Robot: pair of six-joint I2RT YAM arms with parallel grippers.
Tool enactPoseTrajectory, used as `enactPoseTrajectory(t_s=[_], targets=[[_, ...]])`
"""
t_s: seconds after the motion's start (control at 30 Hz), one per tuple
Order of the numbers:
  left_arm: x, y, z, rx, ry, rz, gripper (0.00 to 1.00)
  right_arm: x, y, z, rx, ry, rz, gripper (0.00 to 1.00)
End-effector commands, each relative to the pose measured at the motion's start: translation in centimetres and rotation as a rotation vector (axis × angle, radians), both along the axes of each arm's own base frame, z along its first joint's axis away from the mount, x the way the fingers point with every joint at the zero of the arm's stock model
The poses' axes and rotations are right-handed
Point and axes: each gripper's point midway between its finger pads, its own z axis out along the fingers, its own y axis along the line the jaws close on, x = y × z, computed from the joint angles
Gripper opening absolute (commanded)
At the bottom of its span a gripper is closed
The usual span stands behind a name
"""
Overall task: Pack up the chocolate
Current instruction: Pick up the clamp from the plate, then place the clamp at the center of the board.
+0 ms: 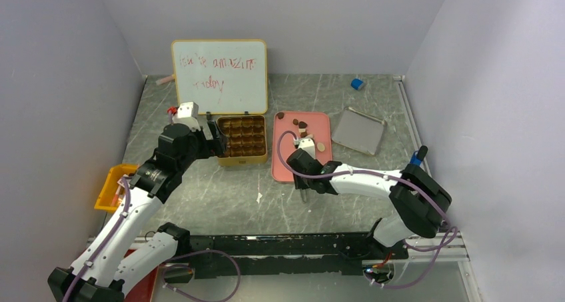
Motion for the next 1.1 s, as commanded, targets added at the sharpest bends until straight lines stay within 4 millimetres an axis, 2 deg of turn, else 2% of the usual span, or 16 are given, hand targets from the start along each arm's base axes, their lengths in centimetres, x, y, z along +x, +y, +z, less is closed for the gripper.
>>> enactPoseTrajectory(t_s=[0.0, 0.17, 0.27, 0.43, 0.6, 0.77, 1.07], targets=[[0.3, -0.2, 1.5, -0.031, -0.047, 0.011, 0.97, -0.5, -0.7, 1.5, -0.019, 0.006, -0.019, 0.38], [0.1, -0.2, 2.0, -0.033, -0.049, 0.012, 0.97, -0.4, -0.2, 3.3, -0.015, 0.013, -0.004, 0.38], [0.0, -0.1, 2.1, -0.029, -0.05, 0.018, 0.97, -1.1, 0.7, 4.2, 0.011, 0.034, 0.041, 0.36], [-0.2, 0.0, 2.3, -0.03, -0.045, 0.025, 0.97, -4.1, 2.8, 4.3, 0.025, 0.102, 0.166, 0.35], [-0.5, 0.2, 2.8, -0.04, -0.05, 0.035, 0.97, -7.6, 5.9, 3.8, 0.065, 0.143, 0.325, 0.35], [-0.6, 0.3, 3.1, -0.038, -0.048, 0.041, 0.97, -9.2, 9.1, 3.1, 0.063, 0.149, 0.427, 0.36], [-0.7, 0.6, 3.2, -0.036, -0.051, 0.057, 0.97, -7.9, 12.8, 1.3, 0.046, 0.098, 0.477, 0.39]])
